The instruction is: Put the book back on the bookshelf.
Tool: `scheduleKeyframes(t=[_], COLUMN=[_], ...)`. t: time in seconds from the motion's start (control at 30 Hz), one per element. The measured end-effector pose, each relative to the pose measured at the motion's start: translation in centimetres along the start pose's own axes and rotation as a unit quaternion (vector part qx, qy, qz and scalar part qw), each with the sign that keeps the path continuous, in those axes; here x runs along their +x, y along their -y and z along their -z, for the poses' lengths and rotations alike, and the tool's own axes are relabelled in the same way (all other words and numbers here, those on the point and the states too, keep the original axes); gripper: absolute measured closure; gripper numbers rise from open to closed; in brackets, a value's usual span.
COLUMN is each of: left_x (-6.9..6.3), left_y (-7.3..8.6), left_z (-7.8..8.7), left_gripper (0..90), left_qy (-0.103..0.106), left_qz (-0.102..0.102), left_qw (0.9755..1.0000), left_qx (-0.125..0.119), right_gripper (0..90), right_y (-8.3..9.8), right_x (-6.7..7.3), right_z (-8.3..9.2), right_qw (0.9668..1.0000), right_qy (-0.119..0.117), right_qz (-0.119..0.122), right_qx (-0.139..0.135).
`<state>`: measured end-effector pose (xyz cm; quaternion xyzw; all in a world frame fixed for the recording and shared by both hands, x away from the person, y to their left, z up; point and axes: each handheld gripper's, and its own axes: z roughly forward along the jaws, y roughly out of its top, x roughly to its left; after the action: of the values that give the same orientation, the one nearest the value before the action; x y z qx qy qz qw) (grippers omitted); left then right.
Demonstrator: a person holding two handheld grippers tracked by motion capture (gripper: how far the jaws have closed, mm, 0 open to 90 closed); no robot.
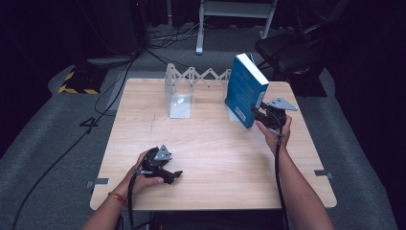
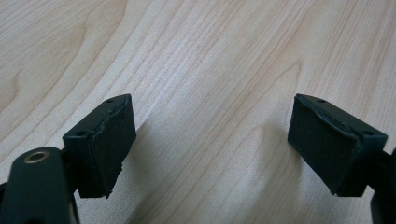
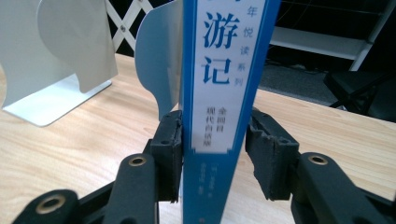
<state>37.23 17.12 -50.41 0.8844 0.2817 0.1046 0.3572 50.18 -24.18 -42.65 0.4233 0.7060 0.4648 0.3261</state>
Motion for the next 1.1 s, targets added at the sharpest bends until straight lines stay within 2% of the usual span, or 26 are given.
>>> scheduleKeyframes(t=[0.13,0.2,0.27,0.33,0.4,0.47,0.53,0.6,0.7,0.8,0.83,1.1], left_x=[0.0,0.0,0.0,0.0,0.0,0.0,0.0,0.0,0.0,0.0,0.0,0.0], left_y=[0.0,0.0,0.0,0.0,0.0,0.0,0.0,0.0,0.0,0.0,0.0,0.0], left_z=[0.0,0.0,0.0,0.0,0.0,0.0,0.0,0.0,0.0,0.0,0.0,0.0], left_gripper=[15.6,15.6,15.6,15.6,15.6,15.6,15.6,15.6,15.4,15.4,15.4,15.3], left_qy=[0.000,0.000,0.000,0.000,0.000,0.000,0.000,0.000,0.001,0.001,0.001,0.001], left_qz=[0.000,0.000,0.000,0.000,0.000,0.000,0.000,0.000,0.000,0.000,0.000,-0.001], left_qw=[1.0000,1.0000,1.0000,1.0000,1.0000,1.0000,1.0000,1.0000,1.0000,1.0000,1.0000,1.0000], left_qx=[0.000,0.000,0.000,0.000,0.000,0.000,0.000,0.000,0.001,0.001,0.001,0.000], right_gripper=[56.2,55.4,54.0,53.1,51.8,50.3,49.5,48.0,46.2,44.3,43.6,38.0], right_y=[0.0,-0.1,-0.3,-0.4,-0.5,-0.4,-0.3,-0.2,-0.2,-0.1,0.0,0.7], right_x=[-0.2,-0.4,-0.4,-0.4,-0.5,-0.5,-0.4,-0.4,-0.3,-0.1,-0.1,0.0], right_z=[0.9,1.4,1.8,2.1,2.3,2.5,2.8,3.2,3.9,4.5,4.8,7.1], right_qw=[0.9999,0.9998,0.9996,0.9994,0.9991,0.9990,0.9987,0.9977,0.9961,0.9932,0.9918,0.9872], right_qy=[-0.003,-0.014,-0.021,-0.018,-0.028,-0.023,-0.029,-0.045,-0.050,-0.058,-0.068,-0.088], right_qz=[0.009,0.009,0.019,0.025,0.026,0.032,0.035,0.043,0.064,0.086,0.093,0.116], right_qx=[0.005,0.007,0.006,0.012,0.017,0.023,0.023,0.026,0.034,0.052,0.056,0.065])
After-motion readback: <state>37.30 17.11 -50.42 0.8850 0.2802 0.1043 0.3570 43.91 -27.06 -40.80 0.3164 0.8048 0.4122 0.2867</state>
